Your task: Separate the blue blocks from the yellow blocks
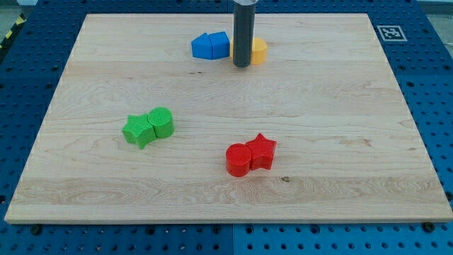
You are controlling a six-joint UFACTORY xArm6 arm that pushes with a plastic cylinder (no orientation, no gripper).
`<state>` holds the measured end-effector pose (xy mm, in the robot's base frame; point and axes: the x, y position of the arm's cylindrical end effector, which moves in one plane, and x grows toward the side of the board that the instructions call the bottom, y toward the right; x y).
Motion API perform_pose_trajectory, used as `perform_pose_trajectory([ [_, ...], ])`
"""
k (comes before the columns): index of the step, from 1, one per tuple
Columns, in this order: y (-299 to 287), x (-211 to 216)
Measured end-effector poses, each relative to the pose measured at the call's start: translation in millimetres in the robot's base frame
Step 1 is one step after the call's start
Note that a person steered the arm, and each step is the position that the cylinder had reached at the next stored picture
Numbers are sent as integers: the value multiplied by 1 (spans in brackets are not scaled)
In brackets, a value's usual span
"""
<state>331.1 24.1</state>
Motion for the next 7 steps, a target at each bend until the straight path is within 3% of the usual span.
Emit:
perform_pose_trajectory([
  [4,3,-24],
  [7,-65,-24],
])
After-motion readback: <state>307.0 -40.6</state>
